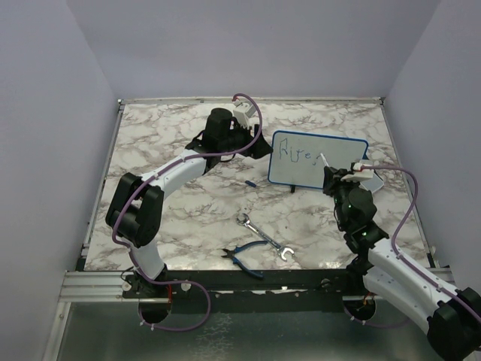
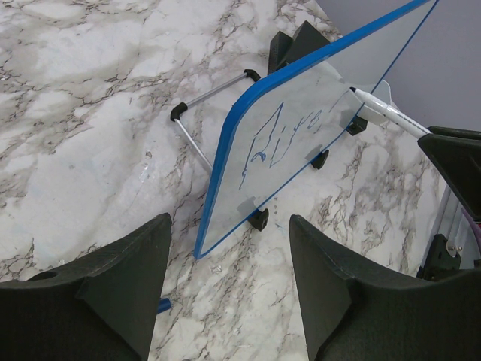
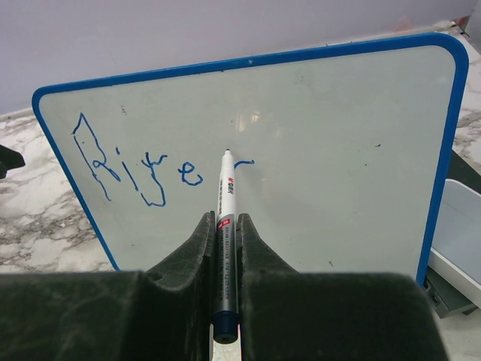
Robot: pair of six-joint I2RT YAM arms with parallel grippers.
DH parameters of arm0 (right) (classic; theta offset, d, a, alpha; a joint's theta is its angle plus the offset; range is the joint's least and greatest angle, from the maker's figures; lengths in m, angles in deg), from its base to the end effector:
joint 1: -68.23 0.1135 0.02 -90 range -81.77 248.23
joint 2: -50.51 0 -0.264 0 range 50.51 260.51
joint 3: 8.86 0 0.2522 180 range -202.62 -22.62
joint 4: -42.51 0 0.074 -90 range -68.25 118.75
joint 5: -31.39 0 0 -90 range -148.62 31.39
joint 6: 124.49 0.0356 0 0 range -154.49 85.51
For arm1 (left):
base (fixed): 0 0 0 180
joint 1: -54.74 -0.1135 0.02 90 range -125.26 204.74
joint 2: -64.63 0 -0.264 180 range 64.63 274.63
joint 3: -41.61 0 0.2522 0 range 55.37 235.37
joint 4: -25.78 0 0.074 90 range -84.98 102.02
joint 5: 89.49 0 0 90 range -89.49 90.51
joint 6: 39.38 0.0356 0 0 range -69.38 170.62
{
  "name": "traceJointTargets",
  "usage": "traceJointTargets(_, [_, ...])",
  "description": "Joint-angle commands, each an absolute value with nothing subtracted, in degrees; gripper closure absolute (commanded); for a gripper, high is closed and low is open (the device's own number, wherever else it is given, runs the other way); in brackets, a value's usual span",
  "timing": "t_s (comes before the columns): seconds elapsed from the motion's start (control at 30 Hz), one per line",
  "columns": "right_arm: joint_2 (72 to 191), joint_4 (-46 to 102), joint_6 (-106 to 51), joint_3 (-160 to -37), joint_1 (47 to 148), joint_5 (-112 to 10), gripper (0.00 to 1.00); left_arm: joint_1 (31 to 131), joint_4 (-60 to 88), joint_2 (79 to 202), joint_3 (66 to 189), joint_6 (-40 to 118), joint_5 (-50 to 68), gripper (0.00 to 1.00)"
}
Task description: Write a sentence on the whiteboard
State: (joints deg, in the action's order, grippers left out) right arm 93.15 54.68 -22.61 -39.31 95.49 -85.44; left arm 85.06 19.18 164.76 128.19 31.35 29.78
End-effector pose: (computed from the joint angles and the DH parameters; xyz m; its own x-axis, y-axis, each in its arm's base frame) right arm 0.1657 0.0673 0.2390 -0.0018 0.2057 -0.9786 -0.0073 0.9786 0.2057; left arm 0.3453 -0.2221 0.2781 -0.5568 -0.0079 -0.8306 0.6916 0.5495 -0.4688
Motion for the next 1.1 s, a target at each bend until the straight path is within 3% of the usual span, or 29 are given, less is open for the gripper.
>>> traceJointTargets(0.0, [94.02,56.07,-23.09,-40.20,95.17,-88.15,0.99,85.06,18.76,164.69,128.33,31.50,31.27,0.35])
traceJointTargets(1.07, [92.83,47.11,-17.98,-38.27,95.21,-88.74,0.99,85.07,18.78,164.27,128.58,31.55,31.53,0.35])
